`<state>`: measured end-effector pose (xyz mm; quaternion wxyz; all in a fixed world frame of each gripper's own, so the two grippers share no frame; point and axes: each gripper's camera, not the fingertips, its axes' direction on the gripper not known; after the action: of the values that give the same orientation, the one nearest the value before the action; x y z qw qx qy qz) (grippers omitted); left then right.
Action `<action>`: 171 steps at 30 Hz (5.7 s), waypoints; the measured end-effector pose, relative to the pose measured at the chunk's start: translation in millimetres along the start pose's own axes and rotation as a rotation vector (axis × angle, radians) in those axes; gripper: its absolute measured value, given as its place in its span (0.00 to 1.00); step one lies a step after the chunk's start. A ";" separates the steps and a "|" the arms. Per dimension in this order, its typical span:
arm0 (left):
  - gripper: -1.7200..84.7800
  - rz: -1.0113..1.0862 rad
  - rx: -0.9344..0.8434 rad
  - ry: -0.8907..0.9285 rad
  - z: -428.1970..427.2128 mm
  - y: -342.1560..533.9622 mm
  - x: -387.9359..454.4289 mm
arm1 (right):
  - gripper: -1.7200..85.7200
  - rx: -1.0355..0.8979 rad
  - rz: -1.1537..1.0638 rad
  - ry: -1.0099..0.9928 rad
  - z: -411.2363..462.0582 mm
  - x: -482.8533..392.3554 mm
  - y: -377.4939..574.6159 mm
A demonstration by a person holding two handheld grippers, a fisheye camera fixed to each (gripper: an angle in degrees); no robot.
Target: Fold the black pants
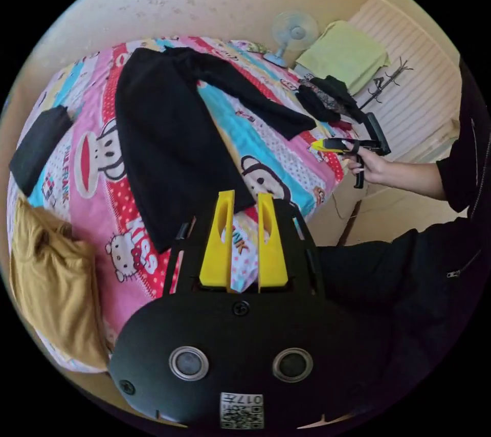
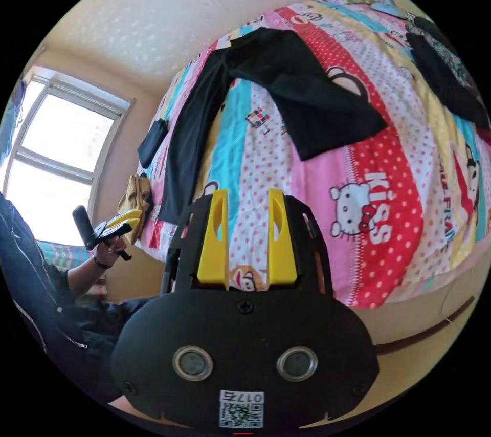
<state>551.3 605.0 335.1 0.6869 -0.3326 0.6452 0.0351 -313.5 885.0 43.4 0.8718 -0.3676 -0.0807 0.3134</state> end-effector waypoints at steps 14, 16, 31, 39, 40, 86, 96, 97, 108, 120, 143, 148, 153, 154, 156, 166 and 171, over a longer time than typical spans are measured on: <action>0.15 -0.477 -0.317 -0.027 274.7 -193.8 45.7 | 0.08 -0.070 -0.069 -0.075 5.3 127.0 -94.3; 0.11 -0.463 -0.289 -0.006 265.8 -188.8 54.2 | 0.06 -0.017 -0.015 -0.186 -5.6 140.2 -93.8; 0.05 -0.527 -0.061 0.125 97.9 -82.2 116.3 | 0.04 -0.218 0.154 -0.415 -57.5 171.9 -79.0; 0.01 -0.767 -0.077 0.117 137.5 7.0 119.9 | 0.04 -0.214 0.200 -0.317 -54.5 189.2 -71.7; 0.02 -0.742 -0.099 0.111 135.0 14.9 121.9 | 0.04 -0.222 0.183 -0.281 -55.8 187.0 -71.1; 0.15 -0.593 0.162 -0.307 39.8 144.4 -82.4 | 0.10 -0.043 -0.200 0.016 128.5 -223.8 -299.6; 0.13 -0.627 0.141 -0.216 98.0 164.8 -109.8 | 0.08 -0.164 -0.192 0.211 189.0 -276.0 -367.8; 0.13 -0.622 0.135 -0.227 101.9 163.1 -108.9 | 0.07 -0.167 -0.212 0.229 190.5 -280.0 -367.1; 0.12 -0.597 0.102 -0.303 133.6 153.1 -104.8 | 0.03 -0.157 -0.439 0.483 154.9 -314.3 -361.0; 0.12 -0.603 0.124 -0.279 157.5 154.8 -113.5 | 0.10 -0.167 -0.179 0.218 174.7 -338.7 -416.1; 0.12 -0.604 0.145 -0.286 186.3 158.0 -129.0 | 0.10 -0.304 -0.298 0.516 223.0 -382.7 -432.0; 0.11 -0.611 0.153 -0.272 186.8 160.8 -136.1 | 0.13 -0.287 -0.312 0.485 215.1 -372.5 -433.9; 0.11 -0.613 0.157 -0.270 186.0 162.4 -141.7 | 0.12 -0.288 -0.300 0.445 223.5 -357.9 -435.8; 0.11 -0.614 0.157 -0.270 185.5 162.7 -143.1 | 0.12 -0.291 -0.314 0.455 225.7 -357.9 -435.4; 0.11 -0.613 0.157 -0.272 184.8 163.0 -145.0 | 0.09 -0.306 -0.436 0.519 235.1 -366.1 -429.0; 0.11 -0.616 0.151 -0.283 174.3 164.8 -159.0 | 0.05 -0.264 -0.437 0.483 184.9 -314.3 -440.6; 0.11 -0.613 0.148 -0.292 166.1 165.3 -166.6 | 0.07 -0.272 -0.287 0.339 201.1 -241.3 -440.6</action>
<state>588.3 880.1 409.7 0.7728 -0.4517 0.4110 -0.1725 -364.2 622.6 514.0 0.8511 -0.5134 -0.0262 0.1068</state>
